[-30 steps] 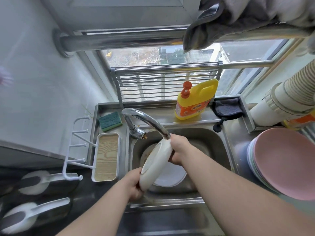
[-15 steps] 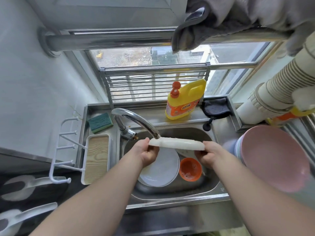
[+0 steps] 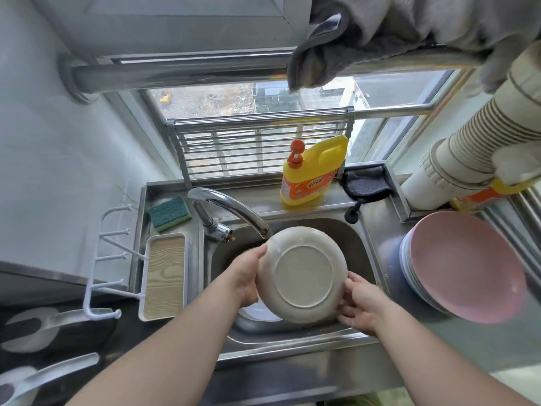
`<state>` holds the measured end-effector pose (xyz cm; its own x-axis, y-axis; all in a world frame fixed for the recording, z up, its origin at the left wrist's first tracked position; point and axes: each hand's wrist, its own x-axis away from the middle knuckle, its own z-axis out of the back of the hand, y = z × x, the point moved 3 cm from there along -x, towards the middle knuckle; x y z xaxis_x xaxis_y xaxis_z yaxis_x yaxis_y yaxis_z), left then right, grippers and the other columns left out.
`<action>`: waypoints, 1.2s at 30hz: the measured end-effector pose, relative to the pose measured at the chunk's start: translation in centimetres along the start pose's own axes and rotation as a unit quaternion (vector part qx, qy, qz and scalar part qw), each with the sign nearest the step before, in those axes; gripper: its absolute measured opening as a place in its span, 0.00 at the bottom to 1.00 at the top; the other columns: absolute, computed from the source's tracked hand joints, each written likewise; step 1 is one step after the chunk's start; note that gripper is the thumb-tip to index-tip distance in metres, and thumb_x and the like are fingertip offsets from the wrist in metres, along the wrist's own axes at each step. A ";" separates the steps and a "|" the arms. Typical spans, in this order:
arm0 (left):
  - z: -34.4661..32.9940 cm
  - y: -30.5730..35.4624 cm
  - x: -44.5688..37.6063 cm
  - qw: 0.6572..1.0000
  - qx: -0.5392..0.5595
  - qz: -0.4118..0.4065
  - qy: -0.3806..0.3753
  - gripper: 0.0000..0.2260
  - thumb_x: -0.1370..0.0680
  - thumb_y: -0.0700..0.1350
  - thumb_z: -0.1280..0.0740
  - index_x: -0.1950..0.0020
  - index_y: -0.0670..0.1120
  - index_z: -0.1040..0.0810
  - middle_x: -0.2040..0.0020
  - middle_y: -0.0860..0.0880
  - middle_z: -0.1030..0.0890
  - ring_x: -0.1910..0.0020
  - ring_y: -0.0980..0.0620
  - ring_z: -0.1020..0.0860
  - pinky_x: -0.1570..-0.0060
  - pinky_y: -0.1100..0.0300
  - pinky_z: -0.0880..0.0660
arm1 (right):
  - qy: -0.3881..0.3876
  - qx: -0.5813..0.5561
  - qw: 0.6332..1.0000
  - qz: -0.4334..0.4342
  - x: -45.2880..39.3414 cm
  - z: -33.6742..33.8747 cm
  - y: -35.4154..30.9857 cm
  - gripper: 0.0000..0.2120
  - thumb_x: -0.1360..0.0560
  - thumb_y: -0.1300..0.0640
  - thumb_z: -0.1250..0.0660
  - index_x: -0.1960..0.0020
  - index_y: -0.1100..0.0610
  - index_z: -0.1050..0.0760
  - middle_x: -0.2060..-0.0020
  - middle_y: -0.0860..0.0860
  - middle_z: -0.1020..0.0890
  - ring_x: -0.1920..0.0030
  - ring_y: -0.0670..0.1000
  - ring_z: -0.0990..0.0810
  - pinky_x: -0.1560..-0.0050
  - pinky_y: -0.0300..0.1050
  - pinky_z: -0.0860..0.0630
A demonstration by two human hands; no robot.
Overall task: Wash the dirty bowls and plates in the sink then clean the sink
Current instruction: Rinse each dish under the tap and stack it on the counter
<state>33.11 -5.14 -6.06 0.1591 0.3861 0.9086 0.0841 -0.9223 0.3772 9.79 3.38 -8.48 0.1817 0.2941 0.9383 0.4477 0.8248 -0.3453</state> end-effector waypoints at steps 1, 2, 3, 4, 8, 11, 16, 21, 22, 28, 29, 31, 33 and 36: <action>0.1 0.2 0.0 1.000 0.022 -0.004 -0.015 0.23 0.15 0.63 0.41 0.39 0.48 0.15 0.49 0.46 0.12 0.51 0.45 0.15 0.54 0.52 0.22 | -0.006 0.006 1.000 0.005 -0.1 -0.5 0.4 0.15 0.11 0.54 0.48 0.38 0.42 0.24 0.45 0.50 0.18 0.54 0.57 0.19 0.37 0.59 0.29; 0.2 0.4 0.0 0.999 0.047 -0.010 -0.024 0.25 0.14 0.63 0.44 0.41 0.48 0.15 0.49 0.44 0.12 0.53 0.44 0.14 0.52 0.51 0.22 | -0.011 0.004 1.000 0.003 -0.2 -0.8 0.7 0.15 0.11 0.54 0.48 0.37 0.42 0.24 0.45 0.50 0.18 0.52 0.59 0.19 0.40 0.57 0.28; 0.5 0.6 0.1 0.998 0.062 -0.016 -0.022 0.27 0.14 0.63 0.46 0.43 0.47 0.15 0.49 0.42 0.12 0.55 0.43 0.13 0.51 0.49 0.21 | -0.020 -0.017 1.000 -0.003 -0.4 -1.0 1.1 0.13 0.11 0.52 0.47 0.37 0.42 0.24 0.44 0.49 0.17 0.48 0.60 0.18 0.41 0.56 0.28; 0.8 0.8 0.2 0.996 0.085 -0.020 -0.012 0.28 0.14 0.64 0.47 0.44 0.46 0.15 0.51 0.41 0.12 0.57 0.41 0.13 0.51 0.48 0.21 | -0.031 -0.047 0.998 -0.011 -0.6 -1.3 1.4 0.12 0.12 0.49 0.45 0.38 0.44 0.24 0.42 0.50 0.17 0.43 0.61 0.18 0.41 0.57 0.29; 1.9 0.8 0.6 0.995 0.096 -0.022 0.031 0.11 0.17 0.44 0.42 0.53 0.42 0.23 0.59 0.42 0.21 0.61 0.39 0.22 0.67 0.52 0.19 | -0.029 -0.126 0.992 -0.006 -1.4 -1.9 1.8 0.21 0.15 0.40 0.43 0.58 0.51 0.23 0.54 0.53 0.18 0.49 0.59 0.20 0.36 0.58 0.30; 3.3 -0.5 0.7 0.988 0.143 -0.039 0.035 0.14 0.28 0.28 0.50 0.52 0.39 0.29 0.54 0.38 0.23 0.55 0.37 0.22 0.59 0.48 0.19 | -0.032 -0.126 0.991 0.017 -2.0 -2.9 1.3 0.16 0.14 0.47 0.43 0.45 0.56 0.22 0.47 0.60 0.20 0.56 0.56 0.23 0.46 0.53 0.26; 5.3 -3.1 -0.7 0.982 0.183 -0.035 0.015 0.33 0.32 0.27 0.49 0.28 0.36 0.27 0.35 0.30 0.22 0.37 0.28 0.22 0.42 0.36 0.21 | -0.014 0.066 0.995 0.072 -1.7 -4.8 0.5 0.11 0.16 0.64 0.42 0.39 0.62 0.22 0.51 0.60 0.13 0.53 0.60 0.14 0.53 0.57 0.15; 5.2 -2.6 0.0 0.976 0.192 -0.094 0.027 0.42 0.36 0.26 0.50 0.31 0.55 0.20 0.37 0.39 0.18 0.38 0.30 0.22 0.47 0.35 0.20 | -0.015 0.169 0.985 0.026 -0.5 -6.6 1.1 0.14 0.15 0.45 0.46 0.43 0.49 0.24 0.47 0.55 0.14 0.51 0.61 0.13 0.60 0.60 0.15; 5.5 -2.5 0.4 0.976 0.191 -0.093 0.044 0.42 0.34 0.25 0.50 0.32 0.57 0.19 0.38 0.40 0.17 0.38 0.31 0.22 0.46 0.36 0.20 | -0.015 0.150 0.988 0.020 -0.4 -7.0 1.1 0.14 0.15 0.43 0.46 0.43 0.48 0.25 0.47 0.55 0.14 0.51 0.60 0.13 0.63 0.56 0.16; 6.9 -2.7 1.2 0.973 0.198 -0.085 0.083 0.12 0.14 0.46 0.40 0.35 0.52 0.19 0.42 0.39 0.14 0.42 0.36 0.17 0.43 0.42 0.21 | -0.021 0.120 0.984 0.127 -1.4 -9.1 0.4 0.13 0.16 0.44 0.41 0.49 0.48 0.20 0.50 0.55 0.15 0.51 0.59 0.16 0.56 0.58 0.18; 7.0 -3.0 0.8 0.974 0.196 -0.079 0.080 0.16 0.13 0.55 0.42 0.35 0.50 0.18 0.42 0.39 0.14 0.41 0.36 0.17 0.41 0.42 0.21 | -0.009 0.130 0.979 0.155 -1.5 -9.2 0.1 0.15 0.16 0.45 0.42 0.51 0.51 0.21 0.52 0.57 0.15 0.55 0.57 0.19 0.59 0.54 0.22; 6.7 -3.7 -0.1 0.973 0.215 -0.056 0.067 0.30 0.14 0.66 0.50 0.35 0.47 0.18 0.41 0.39 0.14 0.39 0.35 0.19 0.38 0.41 0.24 | -0.002 0.137 0.968 0.208 -1.2 -9.0 -0.7 0.16 0.19 0.42 0.42 0.51 0.51 0.22 0.52 0.58 0.17 0.55 0.55 0.21 0.55 0.53 0.23; 5.8 -4.5 -1.4 0.967 0.251 -0.018 0.044 0.35 0.15 0.69 0.56 0.35 0.47 0.19 0.42 0.38 0.14 0.38 0.34 0.20 0.39 0.39 0.25 | -0.004 0.134 0.963 0.233 0.4 -8.9 -1.8 0.16 0.20 0.37 0.43 0.48 0.45 0.21 0.50 0.53 0.15 0.48 0.56 0.17 0.44 0.57 0.18; 3.7 -5.8 -2.6 0.966 0.254 0.051 0.016 0.35 0.15 0.69 0.57 0.32 0.49 0.20 0.41 0.39 0.14 0.39 0.33 0.20 0.46 0.38 0.22 | 0.014 0.148 0.948 0.282 2.8 -8.3 -3.4 0.16 0.15 0.40 0.44 0.47 0.48 0.23 0.50 0.52 0.16 0.47 0.56 0.17 0.43 0.59 0.18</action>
<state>35.82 -0.76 -11.29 0.1621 0.2852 0.9446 0.5424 -0.8255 0.1562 16.03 -2.58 -4.84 0.3441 0.7187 0.6042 0.0091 0.6410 -0.7675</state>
